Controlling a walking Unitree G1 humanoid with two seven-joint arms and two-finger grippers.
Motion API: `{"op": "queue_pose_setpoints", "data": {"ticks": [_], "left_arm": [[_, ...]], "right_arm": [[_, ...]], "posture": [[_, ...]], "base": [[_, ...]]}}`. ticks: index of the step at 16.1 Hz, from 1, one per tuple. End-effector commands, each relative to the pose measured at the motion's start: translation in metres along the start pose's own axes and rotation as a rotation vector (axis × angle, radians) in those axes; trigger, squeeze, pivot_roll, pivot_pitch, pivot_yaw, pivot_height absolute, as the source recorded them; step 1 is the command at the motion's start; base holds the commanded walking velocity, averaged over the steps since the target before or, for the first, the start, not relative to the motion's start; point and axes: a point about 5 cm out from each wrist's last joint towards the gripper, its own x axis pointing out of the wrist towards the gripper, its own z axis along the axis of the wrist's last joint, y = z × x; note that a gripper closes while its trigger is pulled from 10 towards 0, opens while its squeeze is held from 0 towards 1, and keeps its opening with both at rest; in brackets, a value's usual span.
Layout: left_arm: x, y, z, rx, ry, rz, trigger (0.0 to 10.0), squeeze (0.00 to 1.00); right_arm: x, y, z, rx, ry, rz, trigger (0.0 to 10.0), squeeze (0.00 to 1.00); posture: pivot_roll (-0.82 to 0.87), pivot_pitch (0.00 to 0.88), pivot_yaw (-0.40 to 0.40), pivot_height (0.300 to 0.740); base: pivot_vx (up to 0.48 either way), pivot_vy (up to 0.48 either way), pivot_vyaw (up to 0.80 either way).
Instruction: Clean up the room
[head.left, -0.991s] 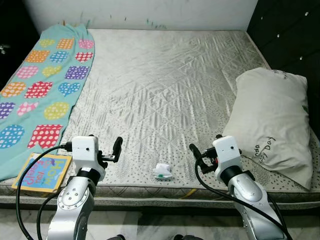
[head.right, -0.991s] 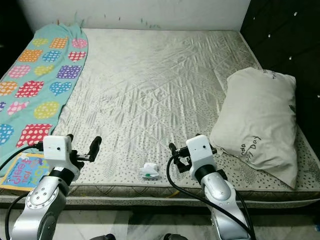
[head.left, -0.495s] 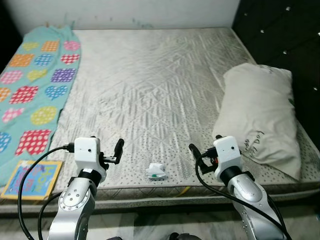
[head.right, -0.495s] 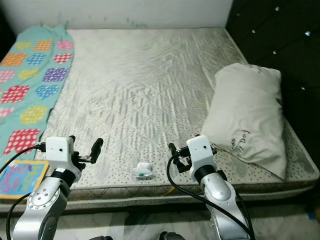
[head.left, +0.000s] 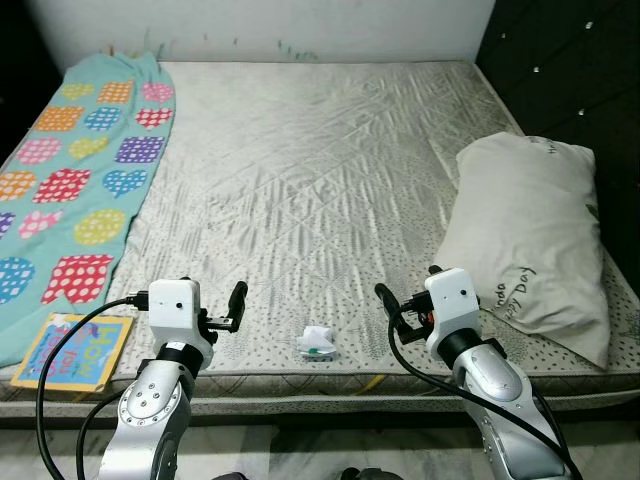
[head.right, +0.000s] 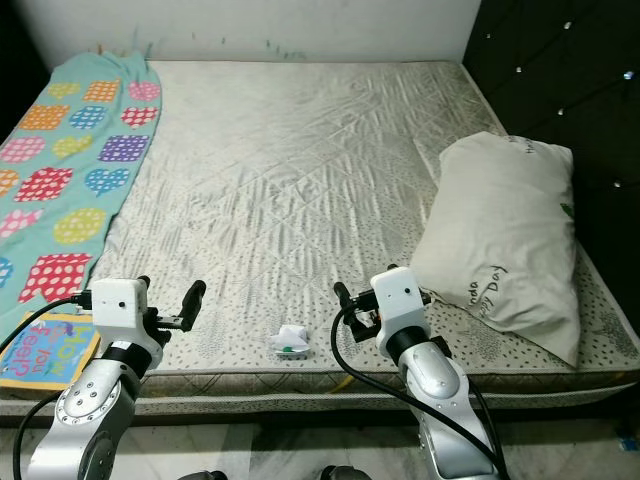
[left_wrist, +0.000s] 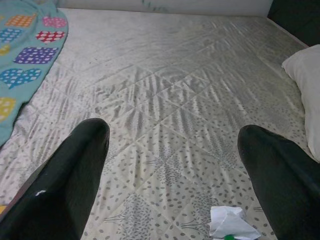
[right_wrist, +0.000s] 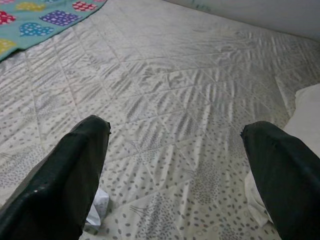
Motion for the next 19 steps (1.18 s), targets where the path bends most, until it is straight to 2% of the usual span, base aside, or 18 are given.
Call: {"op": "queue_pose_setpoints", "data": {"ticks": [1,3,6,9,13,19], "left_arm": [[-0.0017,0.0013,0.0008,0.006,-0.003,0.012,10.0,0.0],[0.0027,-0.0022,0.0039,-0.002,-0.02,0.011,10.0,0.0],[0.0018,-0.0023,0.0006,-0.002,-0.003,-0.001,10.0,0.0],[0.0076,-0.0031,0.004,0.008,-0.013,-0.016,10.0,0.0],[0.0032,-0.0015,0.0035,0.011,-0.008,-0.012,10.0,0.0],[0.0023,-0.0034,0.0021,0.015,-0.009,-0.007,10.0,0.0]], "right_arm": [[-0.0006,-0.0025,0.0007,0.006,-0.009,-0.016,10.0,0.0],[0.0023,-0.0069,0.0024,0.004,-0.008,-0.028,10.0,0.0],[0.0004,-0.0042,0.0029,0.008,-0.014,-0.035,10.0,0.0],[-0.0014,-0.0057,0.0039,0.011,-0.017,-0.054,10.0,0.0],[-0.0033,-0.0019,0.0033,0.02,-0.02,-0.054,10.0,0.0],[0.0026,0.0003,0.003,0.02,-0.02,-0.026,10.0,0.0]], "posture": [[-0.04,0.111,-0.018,0.74],[-0.07,0.125,-0.017,0.74],[-0.07,0.137,0.006,0.74],[-0.08,0.135,0.014,0.74],[-0.04,0.128,0.015,0.74],[-0.03,0.116,0.0,0.675]], "base": [[0.0,0.0,0.0],[0.0,0.0,0.0],[0.0,0.0,0.0],[0.0,0.0,0.0],[0.0,0.0,0.0],[0.0,0.0,0.0]]}}
